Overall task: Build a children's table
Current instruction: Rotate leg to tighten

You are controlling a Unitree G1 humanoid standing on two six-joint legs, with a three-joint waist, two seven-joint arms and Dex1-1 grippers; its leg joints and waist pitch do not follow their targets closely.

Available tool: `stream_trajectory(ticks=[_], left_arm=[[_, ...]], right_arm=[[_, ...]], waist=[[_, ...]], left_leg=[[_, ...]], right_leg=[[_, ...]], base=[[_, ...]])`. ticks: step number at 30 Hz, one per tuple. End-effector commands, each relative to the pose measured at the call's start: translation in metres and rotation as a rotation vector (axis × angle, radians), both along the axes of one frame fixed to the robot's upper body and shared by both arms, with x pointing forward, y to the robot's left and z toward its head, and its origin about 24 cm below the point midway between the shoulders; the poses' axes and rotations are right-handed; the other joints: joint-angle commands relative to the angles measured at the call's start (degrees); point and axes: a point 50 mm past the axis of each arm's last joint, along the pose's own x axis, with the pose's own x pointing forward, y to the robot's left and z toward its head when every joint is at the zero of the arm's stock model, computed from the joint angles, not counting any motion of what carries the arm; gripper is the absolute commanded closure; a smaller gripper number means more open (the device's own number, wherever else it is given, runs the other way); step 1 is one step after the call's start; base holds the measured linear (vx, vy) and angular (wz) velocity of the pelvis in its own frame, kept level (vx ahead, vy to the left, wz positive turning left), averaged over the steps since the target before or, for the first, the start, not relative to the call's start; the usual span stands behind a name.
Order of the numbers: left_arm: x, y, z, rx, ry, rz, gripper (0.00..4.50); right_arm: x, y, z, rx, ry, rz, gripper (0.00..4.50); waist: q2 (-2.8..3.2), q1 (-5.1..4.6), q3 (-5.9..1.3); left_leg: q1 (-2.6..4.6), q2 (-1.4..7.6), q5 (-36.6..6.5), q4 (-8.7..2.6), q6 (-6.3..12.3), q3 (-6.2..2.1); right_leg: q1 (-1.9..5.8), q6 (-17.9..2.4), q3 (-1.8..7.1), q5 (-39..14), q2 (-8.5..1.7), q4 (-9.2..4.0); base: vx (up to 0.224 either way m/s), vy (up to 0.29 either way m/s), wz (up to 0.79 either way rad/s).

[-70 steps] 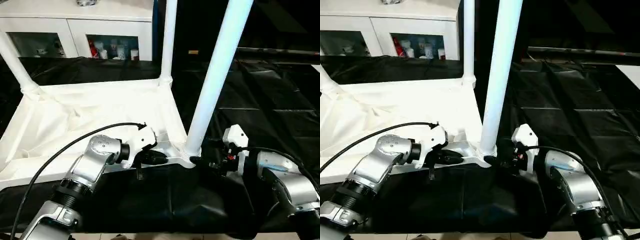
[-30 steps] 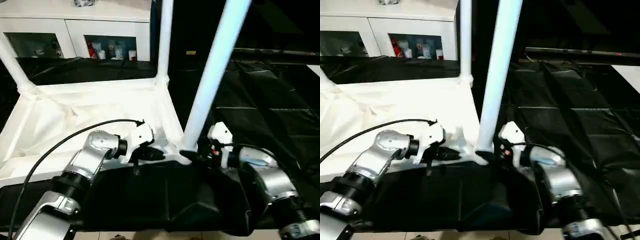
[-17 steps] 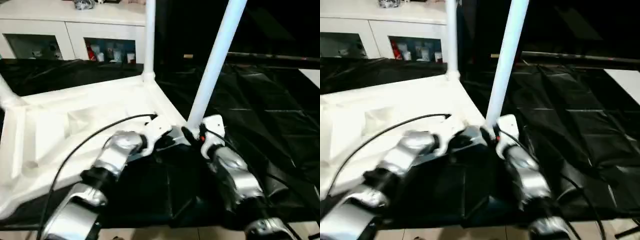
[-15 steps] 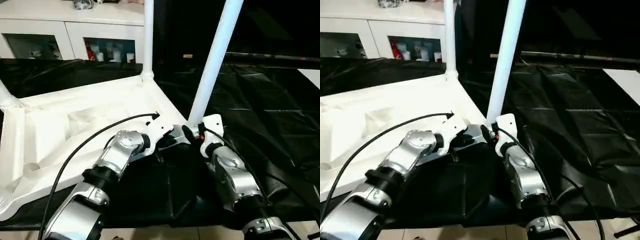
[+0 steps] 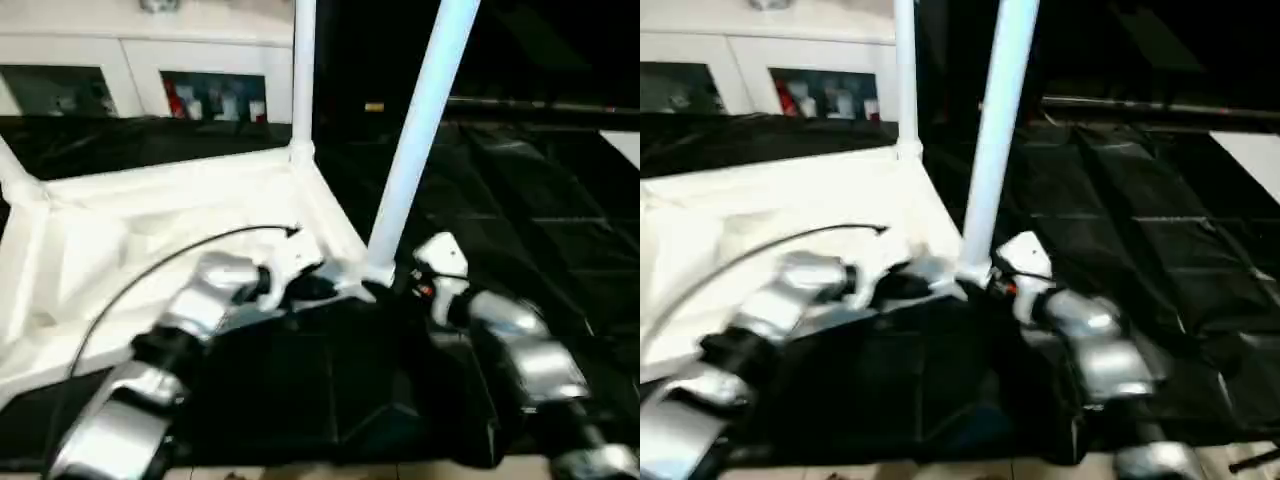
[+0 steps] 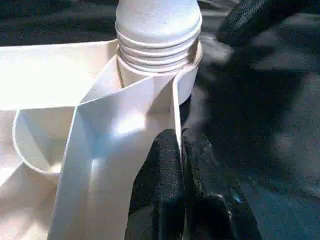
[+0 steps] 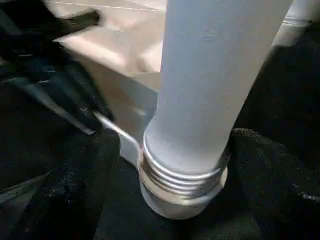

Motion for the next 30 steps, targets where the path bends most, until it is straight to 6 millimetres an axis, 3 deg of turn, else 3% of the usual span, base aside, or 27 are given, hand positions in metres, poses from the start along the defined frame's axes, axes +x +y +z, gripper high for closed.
stream_trajectory(ticks=[1,3,6,8,9,13,19,25,27,28,30], left_arm=[[-0.016,-0.001,-0.010,0.028,0.087,-0.136,4.50],[-0.019,0.002,-0.009,0.024,0.102,-0.164,4.50],[-0.020,0.007,-0.008,0.032,0.104,-0.174,4.50],[-0.020,0.008,-0.007,0.033,0.098,-0.172,4.50],[-0.020,0.008,-0.007,0.030,0.094,-0.168,4.50],[-0.020,0.009,-0.007,0.026,0.091,-0.161,4.50],[-0.021,0.010,-0.007,0.026,0.098,-0.161,4.50],[-0.020,0.011,-0.008,0.011,0.088,-0.115,4.50],[-0.016,0.008,-0.009,-0.001,0.072,-0.066,4.50],[-0.011,0.003,-0.010,-0.010,0.048,0.002,4.50],[-0.008,-0.001,-0.011,-0.010,0.033,0.052,4.50]], right_arm=[[-0.008,0.006,0.001,0.017,0.045,0.122,0.72],[-0.009,0.005,0.001,0.017,0.056,0.142,0.72],[-0.009,0.006,0.000,0.001,0.071,0.176,0.72],[-0.011,0.006,-0.001,-0.007,0.083,0.198,0.72],[-0.011,0.007,-0.002,-0.014,0.086,0.208,0.72],[-0.011,0.011,-0.003,-0.009,0.099,0.224,1.17],[-0.011,0.011,-0.004,-0.009,0.106,0.231,1.60],[-0.009,0.010,-0.010,-0.021,0.085,0.163,1.78],[-0.005,0.009,-0.014,-0.013,0.068,0.071,1.78],[0.000,0.008,-0.020,0.003,0.057,-0.054,1.79],[0.003,0.008,-0.025,0.021,0.064,-0.133,1.79]], waist=[[-0.25,0.56,-3.34],[-0.07,0.75,-3.41],[-0.06,1.34,-3.27],[-0.02,1.57,-3.13],[-0.32,1.66,-3.04],[-0.40,1.76,-2.99],[-0.53,1.89,-3.28],[-0.57,1.97,-3.25],[-0.60,1.83,-3.06],[-0.62,1.69,-2.88],[-0.37,1.38,-2.77]], left_leg=[[0.58,3.50,-11.05,-3.66,4.57,-1.38],[0.68,3.50,-9.27,-3.50,5.16,-1.23],[0.97,3.64,-9.51,-3.54,4.89,-1.03],[1.06,3.70,-10.97,-3.71,3.91,-1.03],[1.10,3.69,-12.30,-3.79,3.16,-1.05],[1.12,3.61,-13.84,-3.96,1.65,-1.24],[0.95,3.48,-10.24,-3.61,2.80,-1.11],[0.96,3.50,-10.19,-3.55,3.02,-1.07],[0.92,3.42,-11.98,-3.64,2.18,-1.10],[0.96,3.31,-13.93,-3.79,1.43,-1.23],[1.28,3.31,-17.33,-3.96,-0.35,-1.56]], right_leg=[[2.38,-14.01,2.45,-9.29,-4.26,-3.04],[2.41,-15.40,2.39,-5.95,-4.19,-2.67],[2.25,-16.10,2.29,-5.89,-4.05,-2.58],[2.26,-15.51,2.30,-8.46,-4.07,-2.79],[2.22,-14.94,2.34,-10.57,-4.18,-2.98],[2.21,-13.03,2.50,-14.67,-4.38,-3.35],[2.39,-13.78,2.45,-9.56,-4.24,-2.73],[2.36,-14.02,2.40,-9.80,-4.24,-2.70],[2.20,-13.37,2.49,-13.13,-4.36,-3.13],[2.08,-12.56,2.46,-16.59,-4.36,-3.50],[1.77,-11.08,2.37,-22.49,-4.51,-4.06]], base=[[0.052,-0.016,-0.01],[0.000,0.000,0.00],[0.000,0.000,0.00],[0.000,0.000,0.00],[0.000,0.000,0.00],[0.000,0.000,0.00],[0.000,0.000,0.00],[0.000,0.000,0.00],[0.000,0.000,0.00],[0.000,0.000,0.00],[0.000,0.000,0.00]])
